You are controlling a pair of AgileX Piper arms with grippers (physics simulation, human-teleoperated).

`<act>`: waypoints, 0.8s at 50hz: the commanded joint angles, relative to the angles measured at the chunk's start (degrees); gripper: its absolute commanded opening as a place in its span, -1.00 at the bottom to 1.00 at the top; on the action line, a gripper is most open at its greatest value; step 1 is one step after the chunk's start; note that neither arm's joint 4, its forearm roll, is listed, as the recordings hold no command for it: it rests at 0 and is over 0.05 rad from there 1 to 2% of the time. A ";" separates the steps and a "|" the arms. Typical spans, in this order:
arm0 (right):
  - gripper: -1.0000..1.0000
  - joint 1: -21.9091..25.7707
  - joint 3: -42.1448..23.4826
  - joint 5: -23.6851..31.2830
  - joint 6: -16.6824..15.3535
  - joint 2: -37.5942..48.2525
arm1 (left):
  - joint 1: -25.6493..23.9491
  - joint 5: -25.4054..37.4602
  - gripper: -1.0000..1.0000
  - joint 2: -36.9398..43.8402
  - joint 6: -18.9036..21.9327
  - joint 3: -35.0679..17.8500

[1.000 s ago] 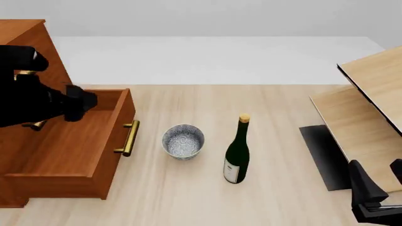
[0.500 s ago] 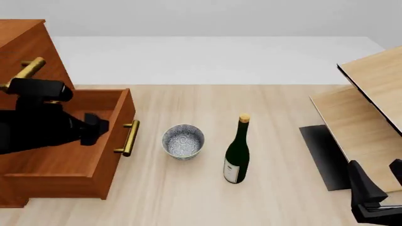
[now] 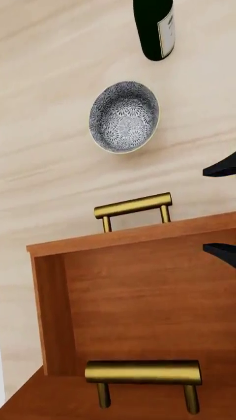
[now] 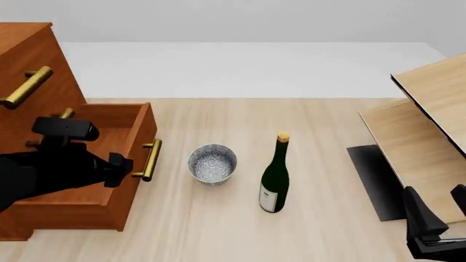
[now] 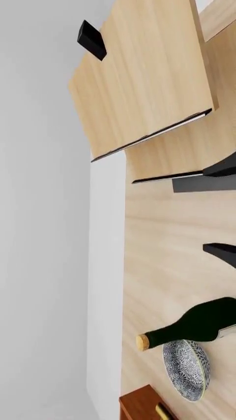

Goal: Put the wine bottle in the bottom drawer of the cabinet.

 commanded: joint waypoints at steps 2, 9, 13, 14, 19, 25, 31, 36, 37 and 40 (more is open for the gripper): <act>1.00 -0.09 0.00 0.18 0.02 -0.15 | 0.25 -3.64 1.00 2.42 0.52 2.48; 1.00 -0.06 0.00 0.37 -0.32 -0.32 | 0.11 -5.86 1.00 3.99 0.30 3.71; 1.00 -0.13 0.00 0.41 -0.23 -0.33 | 0.58 -7.10 1.00 5.06 0.98 4.14; 1.00 -0.16 0.00 0.49 -0.19 -0.42 | 0.68 -7.36 1.00 5.22 0.83 4.18; 1.00 -0.27 0.00 0.56 -0.02 -0.48 | 1.04 -8.82 1.00 6.34 0.94 5.11; 1.00 -0.28 0.00 0.80 -0.10 -0.69 | 1.32 -9.89 1.00 7.01 1.37 5.45; 1.00 -0.31 0.00 0.82 -0.14 -0.69 | 1.33 -10.78 1.00 7.46 1.35 5.99; 1.00 -0.32 0.00 1.07 -0.06 -0.97 | 1.18 -11.72 1.00 8.08 0.97 6.70; 1.00 -0.31 0.00 1.05 -0.08 -0.95 | 1.31 -11.89 1.00 8.26 1.14 6.80; 1.00 -0.32 0.00 1.00 -0.07 -0.90 | 1.17 -12.28 1.00 8.55 1.33 6.98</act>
